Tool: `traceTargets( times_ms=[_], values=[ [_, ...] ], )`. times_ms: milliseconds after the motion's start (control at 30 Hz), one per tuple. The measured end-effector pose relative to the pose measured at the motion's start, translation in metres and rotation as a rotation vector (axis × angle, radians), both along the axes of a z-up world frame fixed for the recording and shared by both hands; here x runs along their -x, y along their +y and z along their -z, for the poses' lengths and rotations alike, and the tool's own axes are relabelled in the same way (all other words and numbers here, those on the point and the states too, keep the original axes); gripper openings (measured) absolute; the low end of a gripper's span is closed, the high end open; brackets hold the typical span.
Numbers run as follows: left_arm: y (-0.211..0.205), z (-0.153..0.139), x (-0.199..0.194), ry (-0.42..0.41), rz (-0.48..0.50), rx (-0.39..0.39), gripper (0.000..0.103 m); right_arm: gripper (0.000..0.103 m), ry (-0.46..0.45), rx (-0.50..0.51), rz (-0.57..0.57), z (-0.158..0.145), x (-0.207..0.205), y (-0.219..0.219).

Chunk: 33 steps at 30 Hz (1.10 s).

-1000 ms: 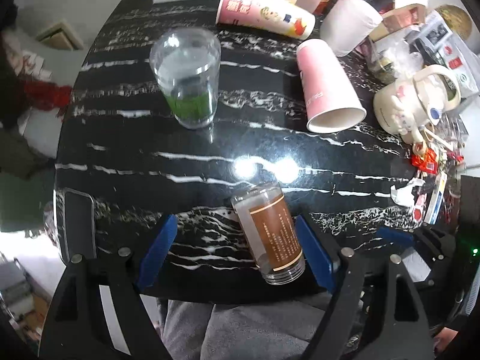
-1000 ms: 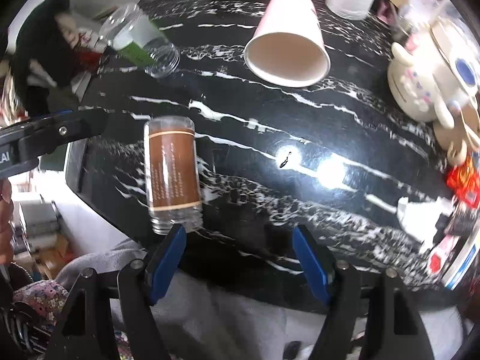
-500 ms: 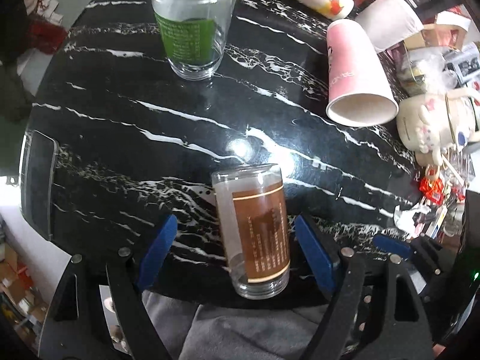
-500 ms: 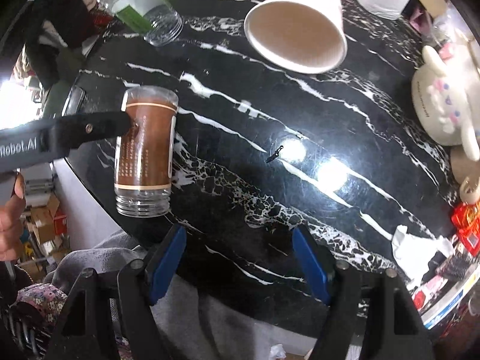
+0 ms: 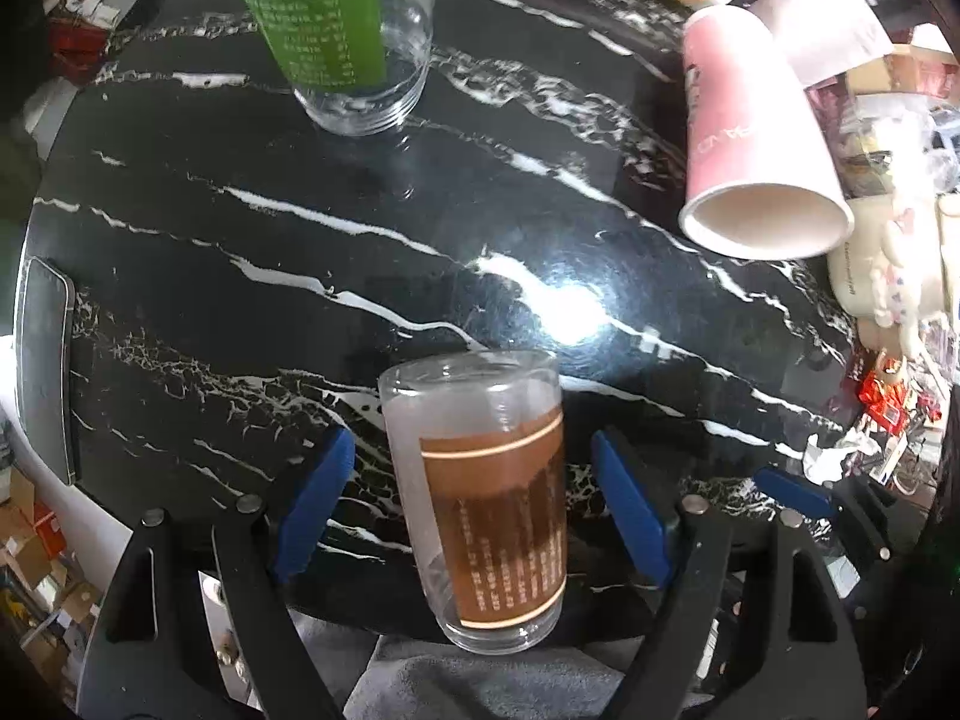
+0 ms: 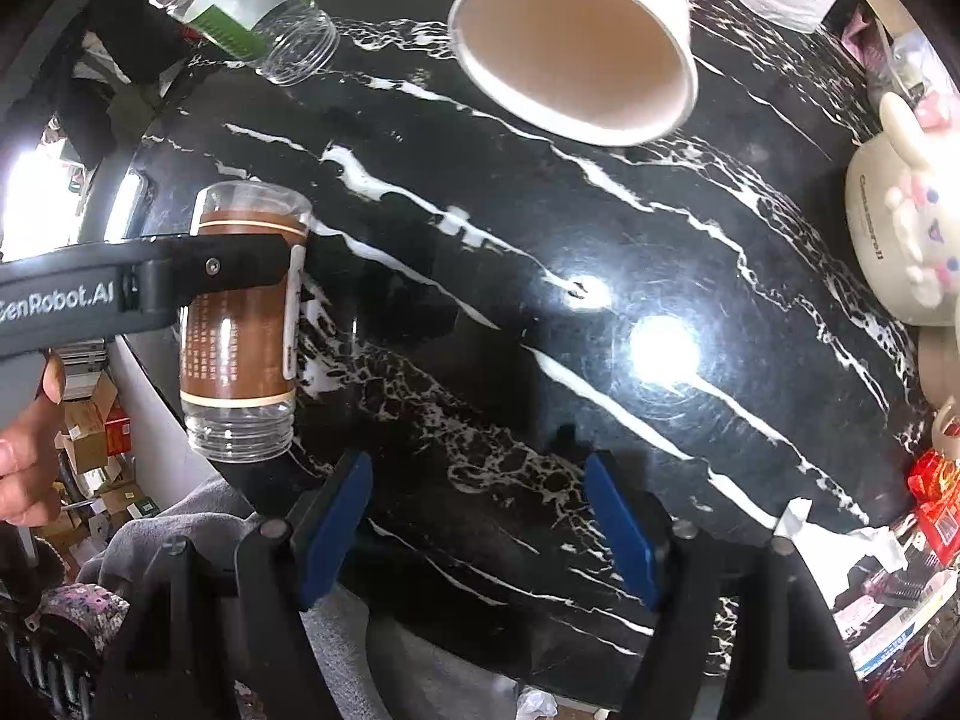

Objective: Flip cup upside down
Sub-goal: 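Close the left gripper on the jar while the right gripper holds it, then open the right gripper and pull it away while the left gripper holds the jar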

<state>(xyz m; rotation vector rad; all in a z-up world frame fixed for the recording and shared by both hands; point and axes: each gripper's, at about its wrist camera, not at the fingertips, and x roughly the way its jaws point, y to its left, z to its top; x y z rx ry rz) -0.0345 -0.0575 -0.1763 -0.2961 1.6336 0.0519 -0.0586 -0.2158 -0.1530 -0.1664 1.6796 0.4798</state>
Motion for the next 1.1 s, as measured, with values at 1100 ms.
traceTargets(
  times_ms=[1100],
  values=[
    [0.010, -0.022, 0.003, -0.037, -0.012, -0.020, 0.058, 0.074, -0.001, 0.012, 0.008, 0.003, 0.009, -0.010]
  ],
)
